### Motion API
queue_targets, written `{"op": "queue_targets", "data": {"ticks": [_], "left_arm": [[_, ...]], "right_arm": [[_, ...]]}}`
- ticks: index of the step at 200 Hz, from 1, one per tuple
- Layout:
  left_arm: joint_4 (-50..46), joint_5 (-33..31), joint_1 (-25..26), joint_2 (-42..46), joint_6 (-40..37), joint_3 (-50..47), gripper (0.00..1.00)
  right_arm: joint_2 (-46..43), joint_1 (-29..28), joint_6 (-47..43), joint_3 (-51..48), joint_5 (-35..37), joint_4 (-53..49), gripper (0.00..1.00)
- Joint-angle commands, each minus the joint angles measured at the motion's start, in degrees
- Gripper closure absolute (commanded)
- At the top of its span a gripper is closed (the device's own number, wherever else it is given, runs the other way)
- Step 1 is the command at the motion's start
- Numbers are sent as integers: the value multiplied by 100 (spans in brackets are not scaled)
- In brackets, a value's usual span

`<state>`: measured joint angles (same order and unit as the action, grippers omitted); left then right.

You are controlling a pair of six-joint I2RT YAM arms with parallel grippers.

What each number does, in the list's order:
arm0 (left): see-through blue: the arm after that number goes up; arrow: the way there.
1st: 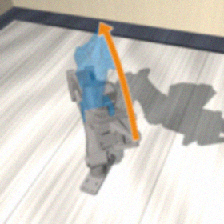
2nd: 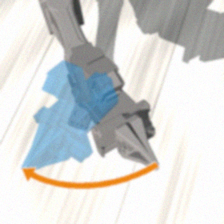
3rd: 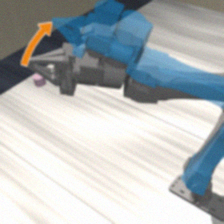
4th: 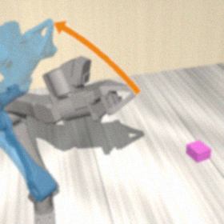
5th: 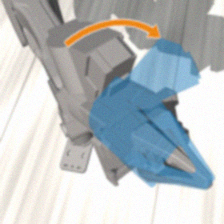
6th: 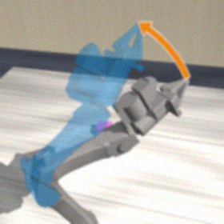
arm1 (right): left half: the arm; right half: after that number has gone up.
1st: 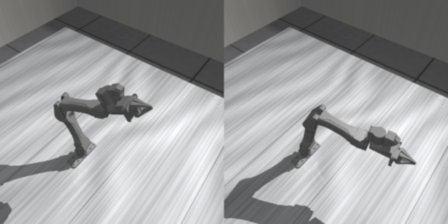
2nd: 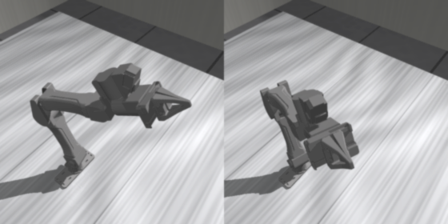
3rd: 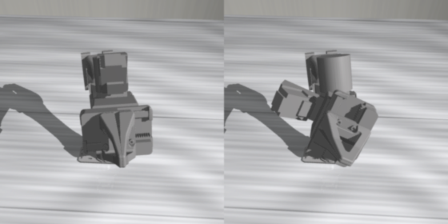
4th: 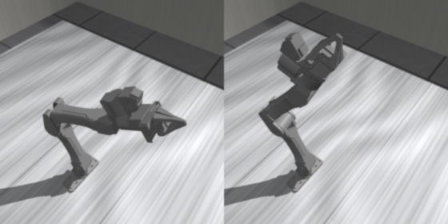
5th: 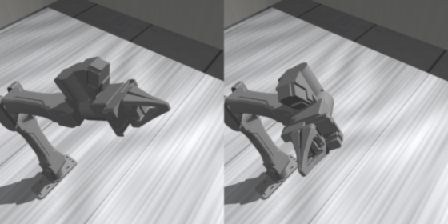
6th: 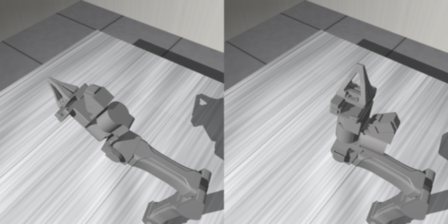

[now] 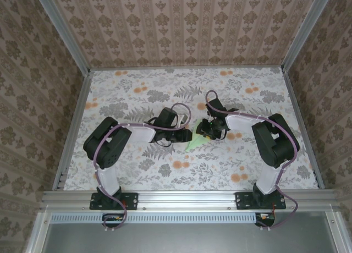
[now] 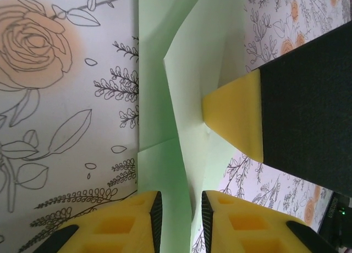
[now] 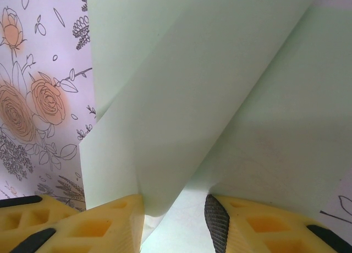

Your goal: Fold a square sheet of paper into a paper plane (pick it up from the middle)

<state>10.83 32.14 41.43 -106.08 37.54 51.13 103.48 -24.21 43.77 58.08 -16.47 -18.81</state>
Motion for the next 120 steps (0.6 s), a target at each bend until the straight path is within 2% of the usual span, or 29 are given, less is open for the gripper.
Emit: {"op": "queue_targets", "data": {"ticks": [1,48,120], "left_arm": [[114,261,0,-186,50,144,71],[423,664,4,-435,268,274,76],[428,811,31,-676,226,491,80]], "right_arm": [[375,39,104,-289,522,-460,60],[362,56,130,-341,522,-419,60],[347,87,141,-357,471,-392,60]]}}
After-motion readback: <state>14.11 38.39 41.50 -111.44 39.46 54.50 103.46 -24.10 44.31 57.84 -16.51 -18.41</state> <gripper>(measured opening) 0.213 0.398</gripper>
